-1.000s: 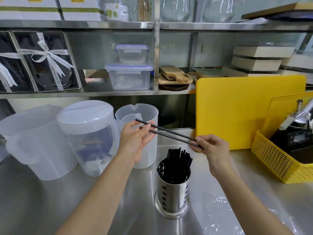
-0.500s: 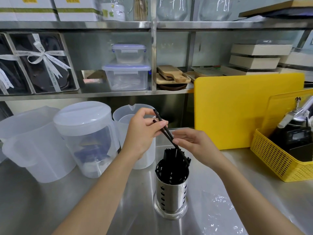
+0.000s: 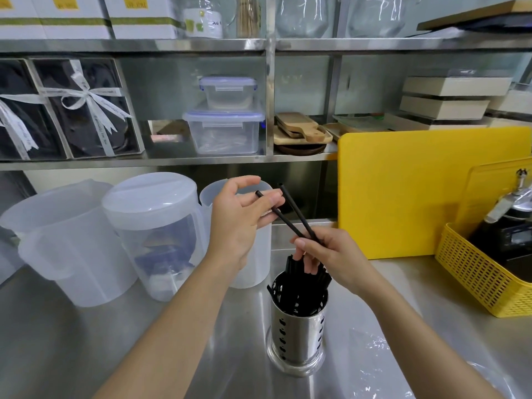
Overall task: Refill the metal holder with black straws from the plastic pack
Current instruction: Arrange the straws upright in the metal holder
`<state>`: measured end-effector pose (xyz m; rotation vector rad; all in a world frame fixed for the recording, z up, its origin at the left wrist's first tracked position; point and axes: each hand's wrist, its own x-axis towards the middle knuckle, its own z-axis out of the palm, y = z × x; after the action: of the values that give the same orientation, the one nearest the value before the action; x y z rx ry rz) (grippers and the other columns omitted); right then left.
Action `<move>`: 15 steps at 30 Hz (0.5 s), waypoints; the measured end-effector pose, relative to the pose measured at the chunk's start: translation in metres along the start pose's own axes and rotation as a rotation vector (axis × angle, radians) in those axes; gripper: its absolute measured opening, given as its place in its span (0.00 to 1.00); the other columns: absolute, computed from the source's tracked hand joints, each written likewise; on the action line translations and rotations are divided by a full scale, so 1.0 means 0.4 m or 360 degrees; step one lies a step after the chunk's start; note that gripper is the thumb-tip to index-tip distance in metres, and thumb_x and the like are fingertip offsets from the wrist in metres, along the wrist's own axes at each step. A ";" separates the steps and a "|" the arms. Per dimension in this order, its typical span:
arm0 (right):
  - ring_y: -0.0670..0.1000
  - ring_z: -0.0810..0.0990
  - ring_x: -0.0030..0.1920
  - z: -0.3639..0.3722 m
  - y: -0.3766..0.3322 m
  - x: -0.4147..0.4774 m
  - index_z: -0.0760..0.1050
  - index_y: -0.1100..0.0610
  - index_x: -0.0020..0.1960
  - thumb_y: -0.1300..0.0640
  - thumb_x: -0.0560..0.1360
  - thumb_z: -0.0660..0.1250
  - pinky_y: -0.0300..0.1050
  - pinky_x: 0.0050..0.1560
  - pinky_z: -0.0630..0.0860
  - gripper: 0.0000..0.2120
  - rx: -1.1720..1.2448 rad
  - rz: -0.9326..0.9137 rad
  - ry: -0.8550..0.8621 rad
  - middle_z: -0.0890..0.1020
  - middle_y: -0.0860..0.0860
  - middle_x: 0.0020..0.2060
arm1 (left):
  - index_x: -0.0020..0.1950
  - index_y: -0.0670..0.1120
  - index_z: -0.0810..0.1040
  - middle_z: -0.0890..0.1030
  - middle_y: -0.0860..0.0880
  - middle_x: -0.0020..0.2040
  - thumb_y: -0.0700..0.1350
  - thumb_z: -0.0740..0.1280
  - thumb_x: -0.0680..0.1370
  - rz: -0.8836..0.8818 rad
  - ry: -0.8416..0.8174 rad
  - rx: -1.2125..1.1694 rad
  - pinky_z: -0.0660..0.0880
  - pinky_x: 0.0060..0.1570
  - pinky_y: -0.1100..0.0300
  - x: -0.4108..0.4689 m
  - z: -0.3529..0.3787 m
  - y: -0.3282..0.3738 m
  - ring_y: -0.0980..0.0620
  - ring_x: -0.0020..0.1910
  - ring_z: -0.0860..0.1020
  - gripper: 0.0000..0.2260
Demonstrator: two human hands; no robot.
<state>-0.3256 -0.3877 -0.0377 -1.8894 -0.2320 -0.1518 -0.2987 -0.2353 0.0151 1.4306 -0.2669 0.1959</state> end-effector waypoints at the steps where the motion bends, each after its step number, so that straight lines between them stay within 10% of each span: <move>1: 0.45 0.77 0.26 0.001 0.001 0.001 0.77 0.54 0.43 0.61 0.76 0.62 0.36 0.29 0.74 0.07 -0.0019 0.0014 -0.0010 0.80 0.50 0.32 | 0.53 0.51 0.72 0.83 0.51 0.45 0.39 0.71 0.72 0.0038 -0.0010 0.0052 0.80 0.46 0.64 0.001 0.000 -0.009 0.56 0.43 0.83 0.15; 4: 0.48 0.77 0.26 0.002 0.005 0.003 0.77 0.57 0.43 0.60 0.76 0.62 0.36 0.25 0.72 0.06 0.0017 0.0093 -0.0050 0.81 0.51 0.33 | 0.58 0.51 0.71 0.77 0.58 0.53 0.40 0.71 0.71 0.0475 0.0013 0.0679 0.71 0.52 0.74 -0.006 -0.007 -0.041 0.58 0.50 0.78 0.18; 8: 0.52 0.80 0.27 -0.005 0.022 0.005 0.75 0.61 0.44 0.60 0.77 0.62 0.39 0.22 0.73 0.06 0.0179 0.0257 -0.0156 0.83 0.55 0.34 | 0.51 0.47 0.81 0.81 0.43 0.57 0.35 0.77 0.61 0.1323 0.0059 0.2080 0.68 0.61 0.50 0.006 -0.040 -0.122 0.43 0.59 0.75 0.21; 15: 0.53 0.80 0.28 -0.006 0.040 -0.002 0.75 0.66 0.48 0.60 0.77 0.62 0.41 0.24 0.75 0.09 0.0364 0.0437 -0.0348 0.83 0.56 0.34 | 0.44 0.50 0.83 0.82 0.47 0.58 0.39 0.69 0.71 0.1694 -0.0038 0.2257 0.55 0.67 0.50 0.004 -0.067 -0.173 0.49 0.60 0.78 0.07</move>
<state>-0.3227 -0.3949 -0.0518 -1.6889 -0.1289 0.2588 -0.2752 -0.2181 -0.0531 2.5312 -1.0316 1.4577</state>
